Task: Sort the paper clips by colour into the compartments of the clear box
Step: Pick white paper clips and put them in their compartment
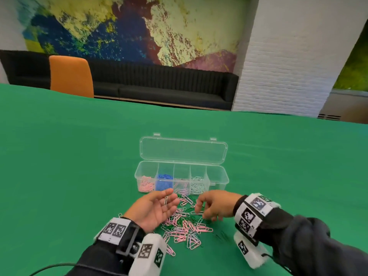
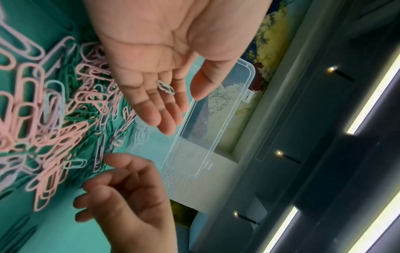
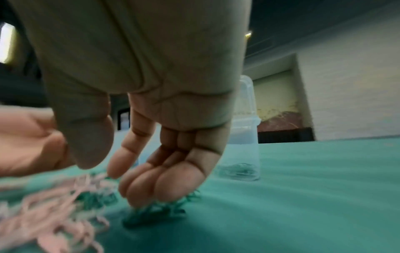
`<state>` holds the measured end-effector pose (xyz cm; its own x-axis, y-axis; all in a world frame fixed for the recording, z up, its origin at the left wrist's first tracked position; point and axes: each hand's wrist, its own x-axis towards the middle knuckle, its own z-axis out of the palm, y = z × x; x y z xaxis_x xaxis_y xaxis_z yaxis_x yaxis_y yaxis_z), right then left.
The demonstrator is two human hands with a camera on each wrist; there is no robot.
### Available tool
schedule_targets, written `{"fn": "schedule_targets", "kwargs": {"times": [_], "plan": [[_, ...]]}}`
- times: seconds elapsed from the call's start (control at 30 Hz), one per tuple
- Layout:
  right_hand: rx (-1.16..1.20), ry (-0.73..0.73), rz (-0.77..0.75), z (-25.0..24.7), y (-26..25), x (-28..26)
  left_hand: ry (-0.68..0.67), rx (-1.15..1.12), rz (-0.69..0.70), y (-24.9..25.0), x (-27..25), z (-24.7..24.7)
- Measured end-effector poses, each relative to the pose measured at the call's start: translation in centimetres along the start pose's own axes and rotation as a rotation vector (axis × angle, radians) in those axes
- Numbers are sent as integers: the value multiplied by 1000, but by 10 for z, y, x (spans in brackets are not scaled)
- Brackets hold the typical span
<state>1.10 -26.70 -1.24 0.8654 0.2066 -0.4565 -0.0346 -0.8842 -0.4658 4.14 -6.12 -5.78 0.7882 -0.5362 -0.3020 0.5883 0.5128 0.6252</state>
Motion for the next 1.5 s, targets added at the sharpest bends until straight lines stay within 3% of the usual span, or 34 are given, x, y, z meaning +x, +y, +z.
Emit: {"fn": "schedule_targets", "kwargs": {"times": [0.13, 0.37, 0.47, 0.57, 0.63, 0.77, 1.0, 1.2, 1.5], "plan": [[-344, 11, -10, 12, -11, 13, -13, -21, -14, -1, 4, -4], [-399, 4, 18, 5, -10, 23, 9, 18, -52, -4, 6, -7], [-258, 92, -47, -4, -22, 15, 49, 48, -40, -7, 6, -5], [117, 252, -158, -12, -44, 9, 71, -3, -58, -7, 4, -4], [179, 288, -170, -15, -52, 9, 69, -76, -64, -4, 3, -4], [-174, 233, -72, -1, -49, 17, 54, -231, 19, 11, -1, -12], [-438, 76, 72, 13, -44, 28, 111, -133, 98, 22, 1, -22], [-401, 146, 78, 7, -40, 37, 95, -67, 57, 14, 7, -19], [-473, 29, 139, 12, -36, 42, 109, 17, 36, 8, 7, -15]]}}
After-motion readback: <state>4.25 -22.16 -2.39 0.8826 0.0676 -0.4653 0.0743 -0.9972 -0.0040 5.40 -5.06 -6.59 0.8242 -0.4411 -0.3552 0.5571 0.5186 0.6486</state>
